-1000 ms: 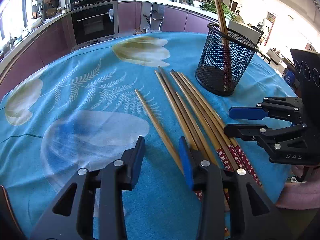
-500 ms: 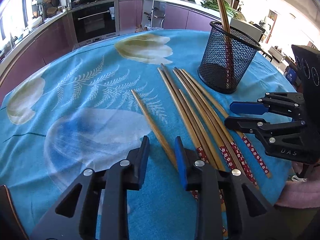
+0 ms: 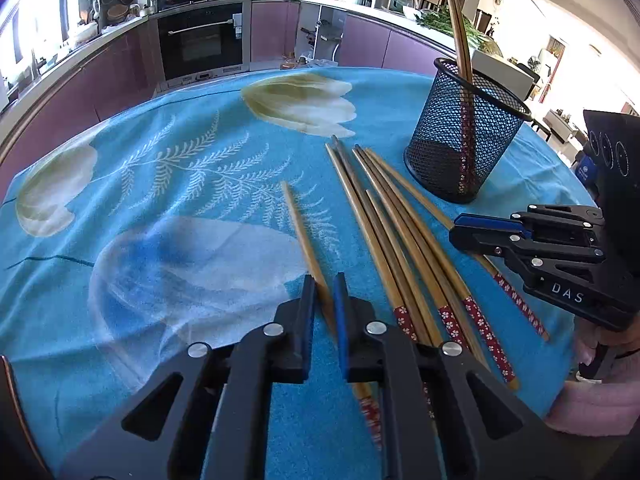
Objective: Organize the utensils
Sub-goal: 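Grasp another chopstick with the left tool while the right tool grasps one too, then raise the chopsticks upright and lower them into the mesh cup with both tools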
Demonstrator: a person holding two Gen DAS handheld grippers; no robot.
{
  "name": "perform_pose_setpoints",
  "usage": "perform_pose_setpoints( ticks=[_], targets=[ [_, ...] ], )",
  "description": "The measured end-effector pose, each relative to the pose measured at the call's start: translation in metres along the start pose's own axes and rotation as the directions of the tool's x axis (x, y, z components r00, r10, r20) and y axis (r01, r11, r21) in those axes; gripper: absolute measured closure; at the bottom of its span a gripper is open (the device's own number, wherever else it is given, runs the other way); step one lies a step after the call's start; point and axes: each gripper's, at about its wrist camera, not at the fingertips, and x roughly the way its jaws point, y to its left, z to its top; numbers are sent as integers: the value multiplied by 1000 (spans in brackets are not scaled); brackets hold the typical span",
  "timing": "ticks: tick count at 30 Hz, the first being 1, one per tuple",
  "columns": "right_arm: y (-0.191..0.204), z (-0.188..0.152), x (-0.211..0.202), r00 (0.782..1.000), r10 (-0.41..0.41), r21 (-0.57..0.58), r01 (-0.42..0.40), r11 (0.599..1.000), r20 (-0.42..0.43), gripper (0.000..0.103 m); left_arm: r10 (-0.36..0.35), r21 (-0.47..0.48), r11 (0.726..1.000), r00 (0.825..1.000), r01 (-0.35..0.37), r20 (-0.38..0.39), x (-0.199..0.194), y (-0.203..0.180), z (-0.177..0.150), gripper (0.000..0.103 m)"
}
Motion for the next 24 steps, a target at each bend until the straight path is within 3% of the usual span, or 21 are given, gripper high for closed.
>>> perform_pose_setpoints(
  ticks=[6, 9, 18, 24],
  targets=[
    [3, 2, -13, 999, 37, -30, -37, 999, 28, 97, -28, 25, 999, 999, 27, 23, -11, -7, -2, 97],
    [9, 0, -13, 998, 58, -63, -57, 996, 14, 97, -56, 47, 997, 998, 55, 29, -15, -13, -3, 102],
    [16, -7, -6, 997, 65, -104, -69, 992, -36, 97, -69, 88, 994, 998, 68, 8, -12, -21, -7, 102],
    [16, -8, 1, 997, 55, -117, -61, 991, -55, 96, -35, 119, 992, 998, 30, 46, -20, -18, -7, 83]
  ],
)
